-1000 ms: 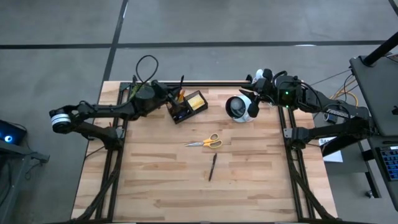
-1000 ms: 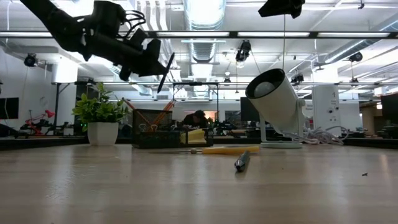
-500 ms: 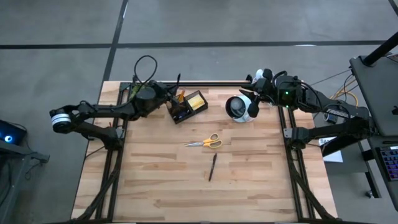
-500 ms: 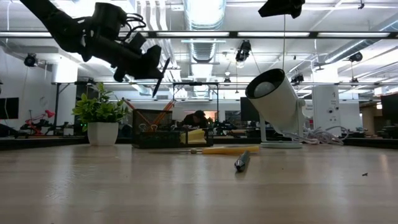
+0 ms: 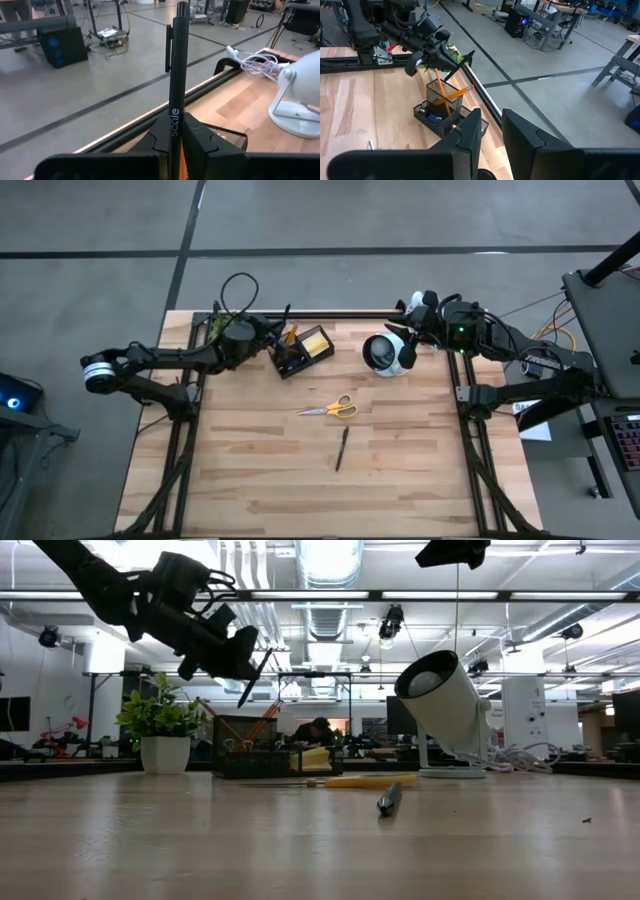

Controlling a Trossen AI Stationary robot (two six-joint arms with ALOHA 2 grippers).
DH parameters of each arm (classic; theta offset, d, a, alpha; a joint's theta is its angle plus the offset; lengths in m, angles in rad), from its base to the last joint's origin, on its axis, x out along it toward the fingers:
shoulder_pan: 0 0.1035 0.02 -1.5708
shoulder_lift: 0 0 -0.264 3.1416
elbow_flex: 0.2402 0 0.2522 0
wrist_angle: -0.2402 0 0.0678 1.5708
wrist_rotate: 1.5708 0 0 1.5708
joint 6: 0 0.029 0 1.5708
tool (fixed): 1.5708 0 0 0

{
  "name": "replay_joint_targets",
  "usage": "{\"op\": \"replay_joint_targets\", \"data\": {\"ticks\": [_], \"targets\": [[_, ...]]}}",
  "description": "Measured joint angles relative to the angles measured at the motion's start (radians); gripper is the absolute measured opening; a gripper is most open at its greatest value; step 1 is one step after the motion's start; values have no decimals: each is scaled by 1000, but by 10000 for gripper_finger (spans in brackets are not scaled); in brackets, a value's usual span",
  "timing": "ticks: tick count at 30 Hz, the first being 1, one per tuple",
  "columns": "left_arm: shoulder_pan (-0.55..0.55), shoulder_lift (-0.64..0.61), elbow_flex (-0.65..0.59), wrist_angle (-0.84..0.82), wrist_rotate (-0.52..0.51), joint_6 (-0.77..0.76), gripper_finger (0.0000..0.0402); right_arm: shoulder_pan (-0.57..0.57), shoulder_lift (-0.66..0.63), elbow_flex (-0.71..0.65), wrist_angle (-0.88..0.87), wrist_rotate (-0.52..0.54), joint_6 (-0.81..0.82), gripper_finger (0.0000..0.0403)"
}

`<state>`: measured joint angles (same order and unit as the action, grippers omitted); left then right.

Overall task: Pick and place office supplies into organizer
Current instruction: Put the left black pen into the black desk organizer

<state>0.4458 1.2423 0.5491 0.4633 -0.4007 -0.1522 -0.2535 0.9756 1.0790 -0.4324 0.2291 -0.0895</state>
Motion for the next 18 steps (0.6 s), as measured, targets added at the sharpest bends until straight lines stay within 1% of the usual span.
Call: {"op": "replay_joint_targets", "data": {"ticks": [4,7,12,18], "targets": [[-1,0,-6,-3,1,-4,7,0,0,0,0,0,0,66],[-2,0,-26,-3,2,-50,7,0,0,0,0,0,0,66],[-3,0,-60,-1,3,-76,7,0,0,0,0,0,0,66],[-6,-1,-64,-2,19,-78,6,0,1,0,0,0,1,66]]}}
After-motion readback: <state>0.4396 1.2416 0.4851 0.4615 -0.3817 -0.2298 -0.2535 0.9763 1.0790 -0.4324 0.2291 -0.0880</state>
